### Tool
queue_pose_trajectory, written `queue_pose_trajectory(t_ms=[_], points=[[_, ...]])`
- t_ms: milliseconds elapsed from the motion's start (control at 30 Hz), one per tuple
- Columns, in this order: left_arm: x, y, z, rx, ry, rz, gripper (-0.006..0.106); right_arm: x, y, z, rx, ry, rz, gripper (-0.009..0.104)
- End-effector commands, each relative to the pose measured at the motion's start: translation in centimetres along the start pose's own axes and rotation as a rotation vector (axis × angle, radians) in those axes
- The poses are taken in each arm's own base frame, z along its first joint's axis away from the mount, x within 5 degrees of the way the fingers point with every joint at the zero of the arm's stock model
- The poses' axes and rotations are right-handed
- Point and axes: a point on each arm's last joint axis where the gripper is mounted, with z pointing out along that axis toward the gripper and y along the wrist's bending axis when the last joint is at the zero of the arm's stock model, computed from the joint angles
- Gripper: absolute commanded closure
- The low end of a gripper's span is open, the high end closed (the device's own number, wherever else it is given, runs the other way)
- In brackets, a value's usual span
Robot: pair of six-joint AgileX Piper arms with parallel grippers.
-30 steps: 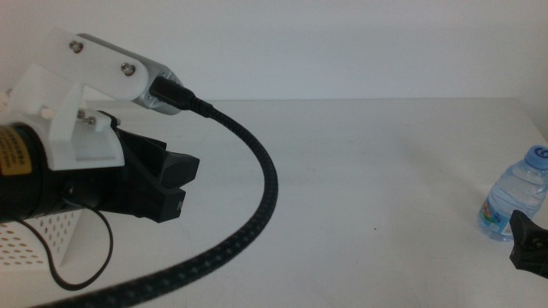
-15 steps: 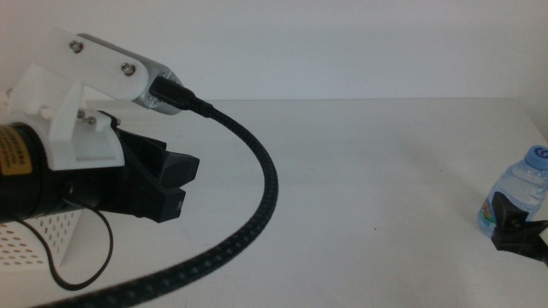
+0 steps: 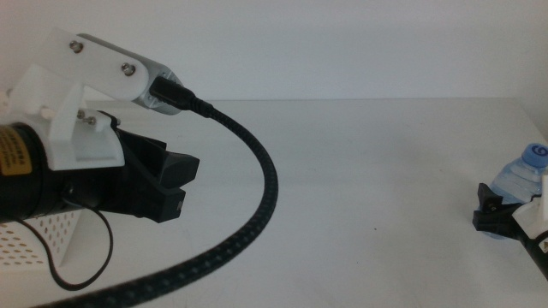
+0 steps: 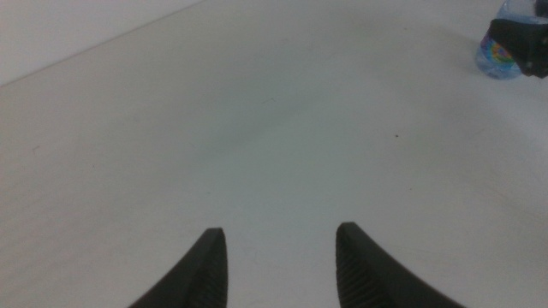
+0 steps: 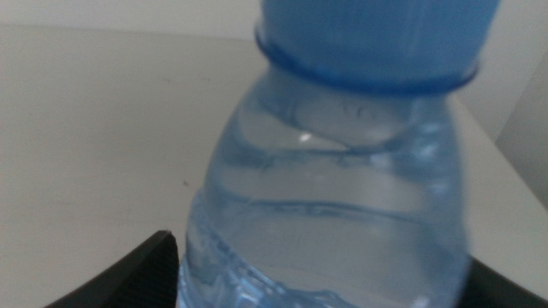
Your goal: Use arms to grab the bottles and put them into the dustbin to the left of the table.
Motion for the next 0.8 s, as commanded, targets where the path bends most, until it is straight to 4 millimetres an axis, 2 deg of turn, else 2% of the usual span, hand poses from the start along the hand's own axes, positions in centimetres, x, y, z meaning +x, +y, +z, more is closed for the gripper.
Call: queue_pose_trajectory(t_ms=[0,67,100,167,200,267,467,667,767], points=[[-1.4,-0.1,-0.9,0.003,-0.107,-0.010,0.060,-1.5,-0.1,0.6,0.016,-0.110,-0.006,0.004],[-1.4,-0.1,-0.9,0.003,-0.107,-0.010,0.060,-1.3,-0.2,0.7,0.023,-0.110,-0.004,0.013],[-1.4,-0.1,-0.9,0.003,-0.107,-0.010,0.060,-1.3,-0.2,0.6,0.026,-0.113,-0.003,0.022],[-1.4,-0.1,-0.9,0.003,-0.107,-0.010,0.060,-1.4,-0.2,0.6,0.021,-0.119,-0.006,0.047],[-1.4,-0.1,-0.9,0.003,-0.107,-0.010,0.060,-1.4,-0.1,0.6,0.014,-0.122,-0.008,0.068],[-1.4,-0.1,-0.9,0.003,-0.107,-0.010,0.060,-1.5,0.1,0.6,-0.008,-0.128,-0.009,0.095],[-1.4,-0.1,-0.9,0.003,-0.107,-0.010,0.060,-2.4,1.2,0.3,-0.119,-0.200,-0.020,0.095],[-1.4,-0.1,-0.9,0.003,-0.107,-0.010,0.060,-6.3,3.6,0.5,-0.275,-0.302,0.036,0.095],[-1.4,-0.1,-0.9,0.003,-0.107,-0.010,0.060,-8.3,5.6,1.3,-0.366,-0.288,0.054,0.095]])
